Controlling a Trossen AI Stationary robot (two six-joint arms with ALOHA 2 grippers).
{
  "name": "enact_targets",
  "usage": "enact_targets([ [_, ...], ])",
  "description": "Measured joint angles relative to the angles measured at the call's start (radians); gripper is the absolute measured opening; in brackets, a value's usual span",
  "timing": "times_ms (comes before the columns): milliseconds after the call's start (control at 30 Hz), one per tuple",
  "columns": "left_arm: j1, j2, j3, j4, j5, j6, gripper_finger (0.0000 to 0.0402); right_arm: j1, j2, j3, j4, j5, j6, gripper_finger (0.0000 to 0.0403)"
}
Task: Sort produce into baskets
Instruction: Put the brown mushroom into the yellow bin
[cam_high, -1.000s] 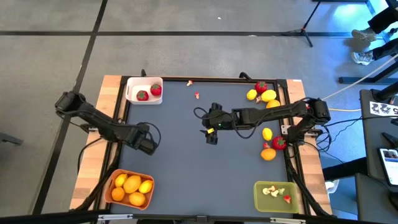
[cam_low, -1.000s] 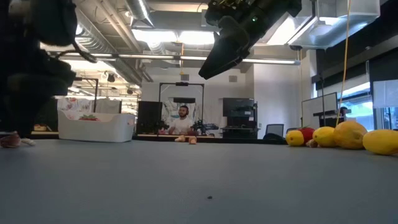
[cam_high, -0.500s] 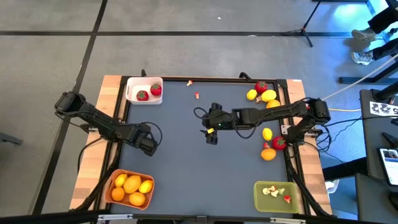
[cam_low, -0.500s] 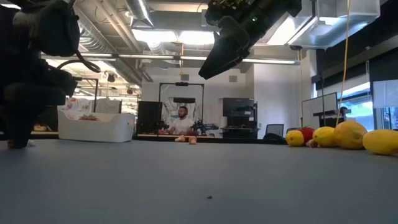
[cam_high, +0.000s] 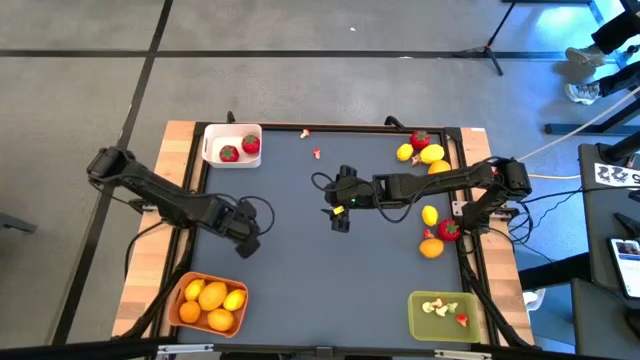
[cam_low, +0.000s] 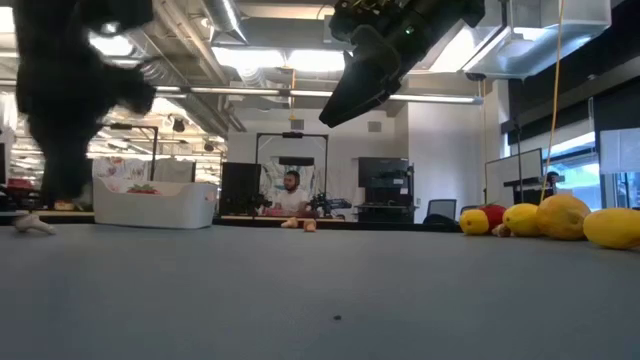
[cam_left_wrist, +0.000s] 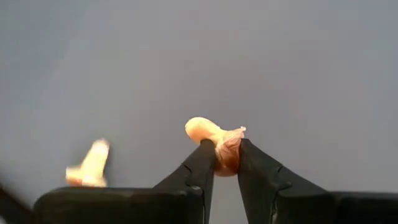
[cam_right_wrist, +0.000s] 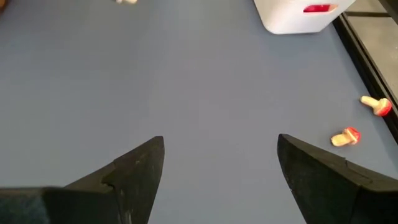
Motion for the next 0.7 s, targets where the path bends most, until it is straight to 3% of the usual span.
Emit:
enact_targets([
  [133,-0.018,-0.013,0.078,0.032,-0.049,0.151,0.0065,0.001,0.0,0.0,0.05,-0.008,0.006,0.0309],
  [267,-0.021,-0.014,0.128,0.104,-0.066,0.315,0.0067,0.001,0.0,0.0,0.11,-0.124,0.008,0.0309],
  [467,-0.015,-0.014,0.144,0.287,-0.069,0.639,0.0067,0.001,0.021,0.0,0.247,-0.274,-0.007,0.0309],
  [700,-0.015,-0.013,0.144,0.453,-0.069,0.871,0.0067,0.001,0.082,0.0,0.354,-0.371,-0.003,0.0309],
])
